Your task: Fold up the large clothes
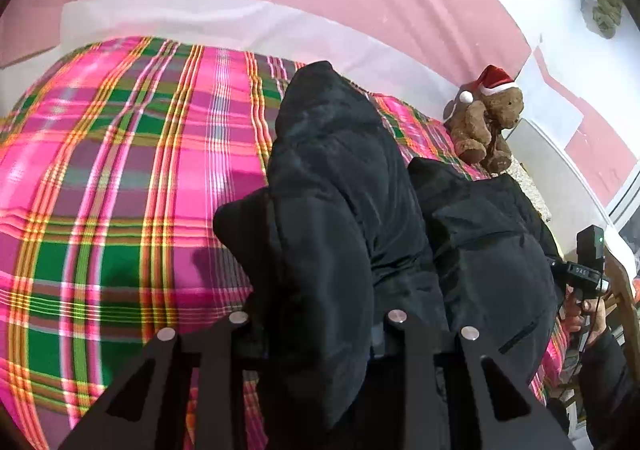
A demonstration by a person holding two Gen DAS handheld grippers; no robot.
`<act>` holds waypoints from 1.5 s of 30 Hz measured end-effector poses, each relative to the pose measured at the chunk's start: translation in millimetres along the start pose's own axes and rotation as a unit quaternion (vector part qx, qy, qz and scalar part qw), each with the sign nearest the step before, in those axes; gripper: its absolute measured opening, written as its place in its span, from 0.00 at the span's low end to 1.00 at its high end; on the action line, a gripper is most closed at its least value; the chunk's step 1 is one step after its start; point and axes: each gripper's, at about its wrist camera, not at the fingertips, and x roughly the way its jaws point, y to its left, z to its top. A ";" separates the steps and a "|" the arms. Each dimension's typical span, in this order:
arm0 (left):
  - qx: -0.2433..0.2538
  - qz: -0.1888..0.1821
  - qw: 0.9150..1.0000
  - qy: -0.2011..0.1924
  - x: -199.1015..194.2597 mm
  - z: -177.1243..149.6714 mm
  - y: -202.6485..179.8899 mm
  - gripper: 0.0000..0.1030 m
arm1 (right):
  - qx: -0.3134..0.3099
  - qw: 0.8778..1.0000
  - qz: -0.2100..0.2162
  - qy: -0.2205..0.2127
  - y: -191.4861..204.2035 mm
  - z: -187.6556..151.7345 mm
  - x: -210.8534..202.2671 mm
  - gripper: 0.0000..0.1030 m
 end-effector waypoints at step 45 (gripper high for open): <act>-0.069 0.169 0.982 -0.054 -55.8 36.6 181.5 0.63 | 0.000 1.000 0.002 0.029 105.7 33.2 131.4 0.59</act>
